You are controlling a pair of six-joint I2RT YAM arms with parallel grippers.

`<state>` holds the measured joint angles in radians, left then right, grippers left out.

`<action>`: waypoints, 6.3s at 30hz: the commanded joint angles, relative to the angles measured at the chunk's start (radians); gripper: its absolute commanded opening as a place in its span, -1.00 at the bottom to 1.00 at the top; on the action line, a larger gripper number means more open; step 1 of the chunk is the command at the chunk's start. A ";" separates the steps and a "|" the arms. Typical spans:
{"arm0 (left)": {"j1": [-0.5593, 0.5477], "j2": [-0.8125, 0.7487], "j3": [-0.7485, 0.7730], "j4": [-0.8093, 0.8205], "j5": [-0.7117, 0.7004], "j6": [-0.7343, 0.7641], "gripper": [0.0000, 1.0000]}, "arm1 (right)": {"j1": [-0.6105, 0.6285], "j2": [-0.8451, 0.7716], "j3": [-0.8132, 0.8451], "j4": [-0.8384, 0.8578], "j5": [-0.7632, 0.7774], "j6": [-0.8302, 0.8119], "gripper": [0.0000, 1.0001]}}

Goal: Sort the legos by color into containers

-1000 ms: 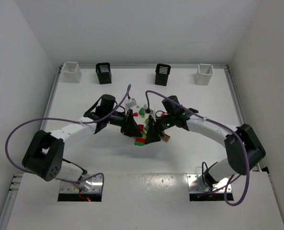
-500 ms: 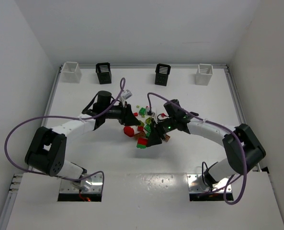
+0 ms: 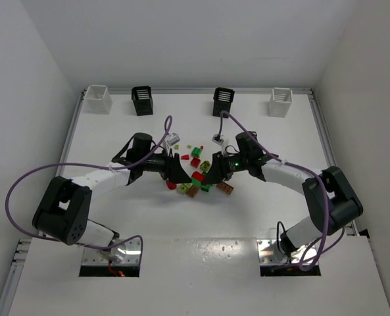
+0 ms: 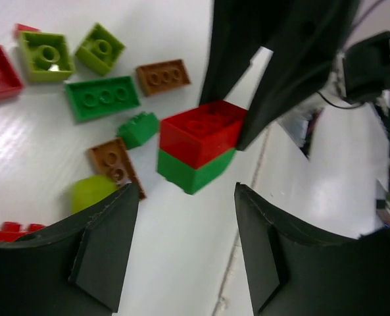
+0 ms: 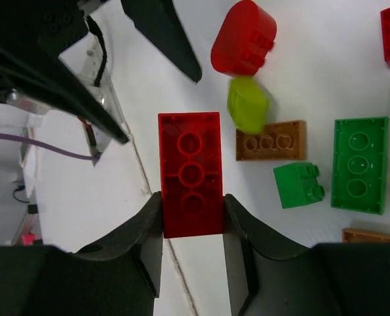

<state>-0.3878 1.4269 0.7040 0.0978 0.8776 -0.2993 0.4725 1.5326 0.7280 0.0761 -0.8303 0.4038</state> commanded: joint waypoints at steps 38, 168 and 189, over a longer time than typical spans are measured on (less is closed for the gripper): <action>-0.013 -0.037 -0.060 0.200 0.254 -0.150 -0.66 | -0.029 0.008 -0.021 0.424 -0.196 0.309 -1.00; 0.383 -0.103 0.732 -0.621 -1.000 -0.044 0.99 | 0.299 0.374 0.699 -0.478 0.603 -0.176 0.76; 0.429 -0.249 0.627 -0.655 -1.095 -0.073 0.99 | 0.494 0.623 0.883 -0.565 1.123 0.124 0.69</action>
<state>0.0292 1.2098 1.3464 -0.5983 -0.2047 -0.3538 0.9703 2.1490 1.5913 -0.4805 0.2272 0.4736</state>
